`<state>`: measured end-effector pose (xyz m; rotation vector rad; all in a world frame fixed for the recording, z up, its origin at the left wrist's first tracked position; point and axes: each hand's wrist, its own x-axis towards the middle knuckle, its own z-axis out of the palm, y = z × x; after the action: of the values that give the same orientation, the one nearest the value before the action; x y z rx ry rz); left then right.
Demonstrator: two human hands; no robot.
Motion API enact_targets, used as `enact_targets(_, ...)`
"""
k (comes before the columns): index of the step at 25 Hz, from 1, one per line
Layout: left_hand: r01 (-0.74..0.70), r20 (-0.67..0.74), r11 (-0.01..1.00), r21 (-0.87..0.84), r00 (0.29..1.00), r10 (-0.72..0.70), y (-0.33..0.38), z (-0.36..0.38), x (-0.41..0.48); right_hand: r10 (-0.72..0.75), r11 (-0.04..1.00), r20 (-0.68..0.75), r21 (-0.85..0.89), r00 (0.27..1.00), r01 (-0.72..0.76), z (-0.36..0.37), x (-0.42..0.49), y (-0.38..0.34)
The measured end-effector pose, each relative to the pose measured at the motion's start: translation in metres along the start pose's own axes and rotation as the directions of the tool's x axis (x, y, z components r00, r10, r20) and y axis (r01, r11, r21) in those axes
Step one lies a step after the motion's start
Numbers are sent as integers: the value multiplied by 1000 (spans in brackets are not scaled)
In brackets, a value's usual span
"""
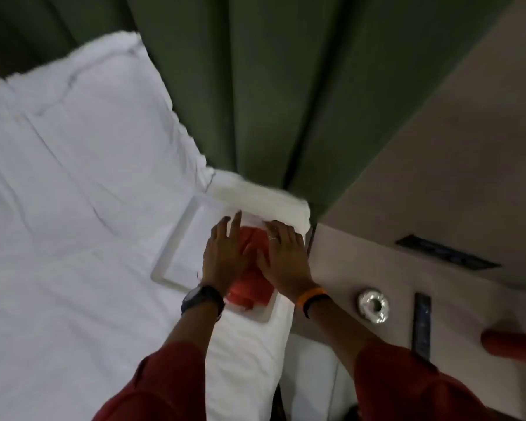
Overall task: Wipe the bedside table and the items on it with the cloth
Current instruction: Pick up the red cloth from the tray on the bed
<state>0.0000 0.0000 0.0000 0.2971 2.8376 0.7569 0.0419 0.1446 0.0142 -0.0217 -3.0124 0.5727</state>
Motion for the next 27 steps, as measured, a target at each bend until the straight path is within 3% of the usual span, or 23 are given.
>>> enact_targets(4, 213, 129, 974, -75, 971, -203, -22, 36, 18, 70, 993, 153, -103, 986, -55, 47, 5, 3)
enact_targets(7, 316, 137, 933, -169, 945, -295, -20, 54, 20, 88, 993, 163, -87, 983, -75, 62, 3, 7)
enact_targets(10, 348, 201, 886, -306, 934, -297, -10, 45, 29, 102, 993, 148, 36, 984, -108, 60, 8, 11)
enact_targets(12, 311, 215, 815, -489, 948, -233, 6, 35, 27, 161, 942, 133, 274, 978, -193, 46, 9, 10)
enact_targets(15, 260, 179, 602, -755, 965, -192, 38, 14, 24, 299, 753, 81, 592, 951, -287, 9, 1, 18)
enact_targets(16, 239, 185, 511, -825, 970, -155, 49, 8, 25, 354, 630, 87, 713, 931, -307, -6, -4, 23)
enact_targets(18, 219, 227, 364, -905, 974, -22, 77, 6, 27, 459, 236, 175, 921, 871, -309, -39, -19, 40)
enact_targets(20, 282, 320, 291, -914, 943, 93, 111, 19, 21, 488, -118, 290, 956, 823, -267, -65, -39, 71)
enact_targets(21, 327, 375, 287, -900, 918, 129, 129, 34, 16, 485, -230, 349, 936, 802, -268, -73, -51, 90)
enact_targets(23, 395, 469, 349, -850, 869, 158, 162, 79, 2, 512, -340, 447, 890, 733, -305, -80, -80, 131)
enact_targets(27, 439, 606, 516, -736, 767, 213, 203, 188, -24, 678, -360, 536, 839, 503, -408, -59, -149, 221)
